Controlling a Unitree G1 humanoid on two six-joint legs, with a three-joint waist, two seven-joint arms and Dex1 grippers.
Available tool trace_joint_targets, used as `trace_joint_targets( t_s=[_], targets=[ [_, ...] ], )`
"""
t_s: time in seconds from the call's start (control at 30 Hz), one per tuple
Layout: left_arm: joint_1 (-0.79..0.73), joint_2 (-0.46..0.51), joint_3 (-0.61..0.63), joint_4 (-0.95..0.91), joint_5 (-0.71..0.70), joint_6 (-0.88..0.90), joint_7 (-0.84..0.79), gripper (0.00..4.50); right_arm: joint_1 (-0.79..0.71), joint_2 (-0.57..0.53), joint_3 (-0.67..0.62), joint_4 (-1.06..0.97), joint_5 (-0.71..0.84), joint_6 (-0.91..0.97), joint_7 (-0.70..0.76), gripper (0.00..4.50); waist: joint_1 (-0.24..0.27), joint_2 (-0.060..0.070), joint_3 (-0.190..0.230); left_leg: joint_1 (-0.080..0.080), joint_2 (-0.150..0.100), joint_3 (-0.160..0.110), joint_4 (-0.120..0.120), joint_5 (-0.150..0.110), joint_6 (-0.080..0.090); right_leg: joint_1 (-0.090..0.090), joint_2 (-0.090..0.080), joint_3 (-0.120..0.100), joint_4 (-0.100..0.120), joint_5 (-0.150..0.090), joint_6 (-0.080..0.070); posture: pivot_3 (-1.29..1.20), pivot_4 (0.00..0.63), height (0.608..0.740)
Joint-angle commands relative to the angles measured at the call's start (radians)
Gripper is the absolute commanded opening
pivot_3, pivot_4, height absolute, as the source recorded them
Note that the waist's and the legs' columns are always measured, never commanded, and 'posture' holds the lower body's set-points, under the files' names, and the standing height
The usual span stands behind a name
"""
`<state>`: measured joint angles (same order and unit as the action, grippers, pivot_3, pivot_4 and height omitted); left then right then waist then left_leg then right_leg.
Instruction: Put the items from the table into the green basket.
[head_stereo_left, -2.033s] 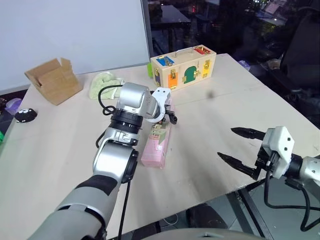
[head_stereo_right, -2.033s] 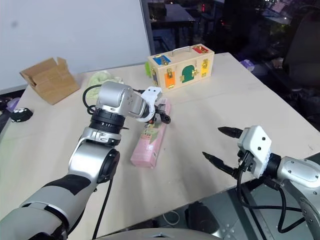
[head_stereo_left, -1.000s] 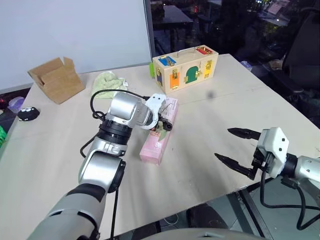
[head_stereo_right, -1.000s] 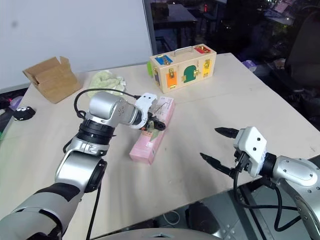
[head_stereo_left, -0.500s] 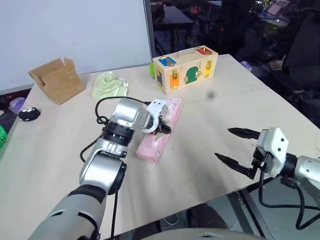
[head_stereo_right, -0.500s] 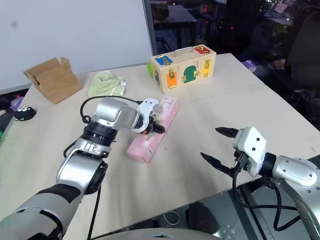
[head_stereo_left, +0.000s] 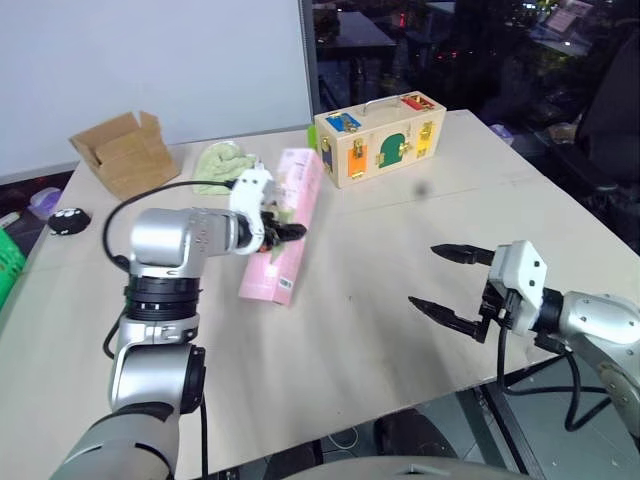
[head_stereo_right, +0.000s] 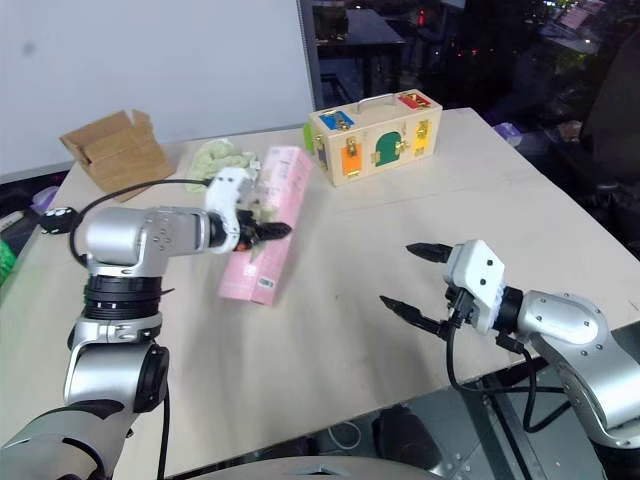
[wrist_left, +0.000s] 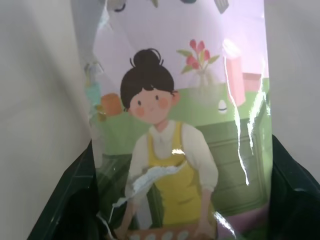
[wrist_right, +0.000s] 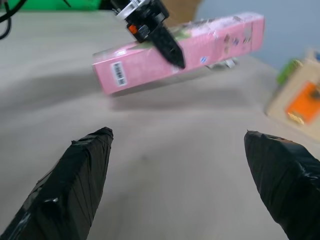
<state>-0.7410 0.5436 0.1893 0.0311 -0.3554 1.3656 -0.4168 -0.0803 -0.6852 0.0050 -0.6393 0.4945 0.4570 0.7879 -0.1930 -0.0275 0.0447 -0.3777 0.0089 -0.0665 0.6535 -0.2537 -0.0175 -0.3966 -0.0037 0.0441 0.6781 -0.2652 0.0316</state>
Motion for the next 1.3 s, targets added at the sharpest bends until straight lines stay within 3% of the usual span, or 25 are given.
trace_joint_targets(
  t_s=[0.03,0.2,0.23,0.37,0.67,0.9,1.0,1.03,1.2,1.3],
  targets=[
    [-0.038,0.079,0.188,0.006,0.040,-0.131,0.081,3.29,-0.119,0.055,0.051,0.041,0.016,-0.030,0.025,4.50,0.016,0.000,0.000,0.000,0.000,0.000,0.000,0.000,0.000,0.000,0.000,0.000,0.000,0.001,-0.001,-0.06,0.000,0.740],
    [-0.058,0.238,0.288,0.183,0.100,-0.392,0.125,3.29,-0.332,0.189,0.176,0.190,-0.041,-0.073,0.050,4.50,0.057,0.000,0.000,0.001,0.001,-0.001,-0.001,0.000,0.000,0.000,0.001,-0.002,0.001,0.002,-0.004,0.01,0.000,0.740],
    [-0.054,0.275,0.295,0.220,0.117,-0.453,0.127,3.29,-0.379,0.225,0.200,0.232,-0.056,-0.082,0.048,4.50,0.100,-0.001,0.000,0.001,0.001,-0.001,-0.001,0.000,0.000,-0.001,0.001,-0.003,0.001,0.002,-0.004,0.04,0.000,0.740],
    [-0.044,0.435,0.307,0.418,0.177,-0.722,0.086,3.29,-0.542,0.380,0.262,0.385,-0.088,-0.104,0.025,4.50,0.148,-0.004,0.000,-0.003,-0.003,-0.003,-0.001,0.000,-0.001,-0.005,-0.006,-0.004,0.002,0.003,-0.005,0.12,0.000,0.740],
    [-0.240,0.682,0.182,0.928,0.286,-1.201,-0.015,3.29,-0.707,0.550,0.287,0.487,-0.044,-0.070,0.084,4.50,0.233,-0.010,-0.003,-0.010,-0.005,0.002,-0.002,0.002,-0.004,-0.011,-0.006,-0.012,0.001,0.004,-0.006,0.15,0.000,0.740],
    [-0.278,0.745,0.130,1.215,0.357,-1.371,0.045,3.29,-0.736,0.585,0.291,0.509,-0.055,-0.079,0.095,4.50,0.241,-0.011,-0.004,-0.002,-0.005,0.000,-0.002,0.001,-0.001,-0.002,-0.006,-0.015,0.002,0.003,-0.006,0.15,0.000,0.740],
    [-0.202,0.750,0.130,1.266,0.366,-1.396,0.065,4.08,-0.731,0.587,0.293,0.510,-0.058,-0.081,0.094,4.50,0.236,-0.011,-0.004,-0.001,-0.003,-0.001,-0.001,0.001,-0.001,0.000,-0.005,-0.016,0.002,0.003,-0.006,0.12,0.000,0.740],
    [-0.182,0.751,0.145,1.273,0.353,-1.404,0.083,4.44,-0.727,0.586,0.294,0.507,-0.058,-0.081,0.096,4.50,0.233,-0.012,-0.004,-0.001,-0.003,-0.001,-0.001,0.001,-0.001,-0.001,-0.004,-0.016,0.003,0.003,-0.006,0.12,0.000,0.740],
    [-0.148,0.741,0.216,1.231,0.277,-1.485,0.092,4.44,-0.708,0.562,0.278,0.485,-0.044,-0.080,0.113,4.50,0.232,-0.013,-0.005,-0.003,-0.003,-0.002,-0.001,0.001,-0.001,-0.001,-0.005,-0.018,0.002,0.004,-0.006,0.13,0.000,0.740],
    [-0.081,0.657,0.274,1.080,0.184,-1.545,0.002,4.44,-0.689,0.535,0.268,0.474,-0.033,-0.085,0.139,4.50,0.237,-0.013,-0.005,-0.002,-0.003,-0.002,-0.001,0.001,-0.001,-0.001,-0.006,-0.018,0.002,0.004,-0.006,0.14,0.000,0.740]
  ],
)
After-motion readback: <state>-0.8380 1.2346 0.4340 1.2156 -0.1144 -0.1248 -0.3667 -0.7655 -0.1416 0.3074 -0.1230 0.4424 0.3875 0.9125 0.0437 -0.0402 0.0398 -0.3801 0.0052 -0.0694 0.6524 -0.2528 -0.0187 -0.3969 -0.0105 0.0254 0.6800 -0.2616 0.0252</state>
